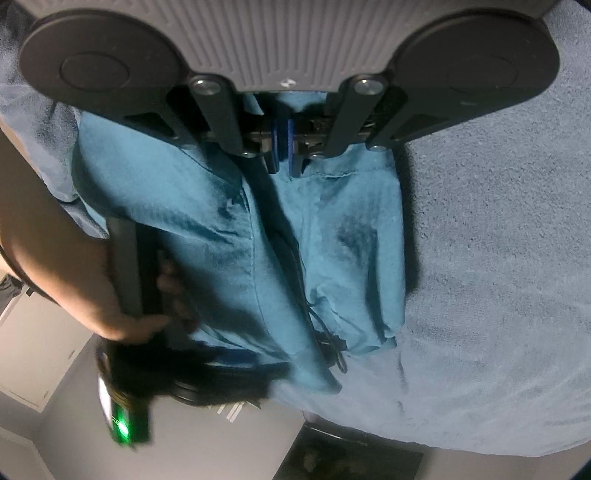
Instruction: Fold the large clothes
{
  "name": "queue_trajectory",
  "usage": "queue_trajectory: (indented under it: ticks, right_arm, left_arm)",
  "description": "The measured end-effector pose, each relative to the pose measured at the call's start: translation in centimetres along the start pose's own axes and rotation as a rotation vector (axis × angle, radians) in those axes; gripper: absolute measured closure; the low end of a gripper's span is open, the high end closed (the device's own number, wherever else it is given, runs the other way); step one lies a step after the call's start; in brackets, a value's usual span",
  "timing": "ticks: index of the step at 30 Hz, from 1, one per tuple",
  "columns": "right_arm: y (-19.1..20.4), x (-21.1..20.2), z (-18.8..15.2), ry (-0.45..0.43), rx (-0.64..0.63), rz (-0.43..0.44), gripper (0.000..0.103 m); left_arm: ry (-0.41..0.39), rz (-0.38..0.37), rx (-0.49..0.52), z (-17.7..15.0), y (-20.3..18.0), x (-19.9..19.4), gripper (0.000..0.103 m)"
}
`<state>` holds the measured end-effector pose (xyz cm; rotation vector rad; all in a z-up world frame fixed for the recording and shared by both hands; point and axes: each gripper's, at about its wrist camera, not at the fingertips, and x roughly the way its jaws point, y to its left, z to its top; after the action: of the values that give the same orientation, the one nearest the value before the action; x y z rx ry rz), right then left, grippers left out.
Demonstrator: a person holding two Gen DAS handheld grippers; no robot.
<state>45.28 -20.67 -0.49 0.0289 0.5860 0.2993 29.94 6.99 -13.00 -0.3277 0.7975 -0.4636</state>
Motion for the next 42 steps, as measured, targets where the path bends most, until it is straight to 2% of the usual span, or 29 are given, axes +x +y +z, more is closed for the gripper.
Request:
queue_trajectory:
  ticks: [3,5,7,9,10,12,16,19,22,25,26,29,31,34,36,37,38,40,42]
  right_arm:
    - [3.6,1.0,-0.2,0.063,-0.102,0.075,0.05]
    - [4.1,0.1,-0.1,0.069,-0.151,0.093,0.05]
    - [4.3,-1.5,0.2,0.039,-0.138,0.091,0.051]
    - [2.5,-4.2,0.0,-0.019,-0.073,0.098,0.047]
    - [1.0,-6.4,-1.3,-0.047,-0.047,0.099,0.046]
    - [-2.0,-10.3,-2.7,-0.098,-0.008,0.07,0.044]
    - [-4.5,-17.4,-6.6,-0.159,0.01,-0.035,0.04]
    - [-5.7,-23.0,-10.9,-0.19,-0.005,-0.131,0.037]
    - [-6.8,-26.4,-15.2,-0.197,-0.015,-0.214,0.037]
    - [-8.0,-28.2,-18.0,-0.18,0.025,-0.239,0.037]
    - [-8.3,-27.8,-18.8,-0.159,0.056,-0.227,0.036]
    - [-8.5,-26.0,-20.7,-0.107,0.138,-0.165,0.044]
    - [-7.3,-25.5,-21.1,-0.096,0.059,-0.167,0.044]
    - [-6.1,-26.1,-21.0,-0.089,0.03,-0.028,0.04]
    - [-5.1,-27.4,-21.1,-0.094,-0.026,-0.028,0.037]
    - [-4.8,-28.3,-21.3,-0.1,-0.049,-0.039,0.037]
    - [-4.7,-29.1,-21.6,-0.1,-0.04,-0.034,0.038]
    - [-5.1,-30.5,-22.3,-0.084,0.014,-0.019,0.034]
    - [-5.3,-31.7,-23.4,-0.059,0.043,-0.02,0.03]
  left_arm:
    - [0.009,-0.004,-0.011,0.0,0.2,0.3,0.099]
    - [0.008,-0.006,-0.008,0.0,0.2,0.2,0.099]
    - [0.003,-0.003,0.006,0.0,-0.1,0.0,0.099]
    - [0.004,-0.002,0.006,0.2,-0.1,0.5,0.099]
    - [0.004,-0.003,0.002,0.2,0.0,0.5,0.099]
    - [0.004,-0.007,-0.003,0.1,0.2,0.4,0.099]
    - [0.001,-0.001,0.009,0.0,0.2,0.4,0.099]
    - [-0.001,0.001,0.005,-0.1,0.3,0.4,0.099]
    - [-0.004,0.003,0.004,-0.2,0.3,0.5,0.099]
    - [-0.009,0.014,0.018,-0.4,0.2,0.5,0.099]
    - [-0.011,0.019,0.025,-0.4,0.1,0.5,0.099]
    - [-0.017,0.059,0.063,-0.6,-0.1,0.6,0.099]
    - [-0.025,0.077,0.076,-0.7,0.0,0.6,0.099]
    - [-0.046,0.072,0.046,-1.1,0.4,-0.5,0.099]
    - [-0.071,0.08,0.033,-1.3,0.2,-2.0,0.093]
    - [-0.087,0.088,0.032,-1.5,-0.1,-3.0,0.08]
    - [-0.104,0.097,0.029,-1.6,-0.3,-4.0,0.06]
    - [-0.154,0.098,0.022,-2.1,-1.1,-6.3,0.04]
    - [-0.18,0.093,0.031,-2.7,-2.4,-8.1,0.035]
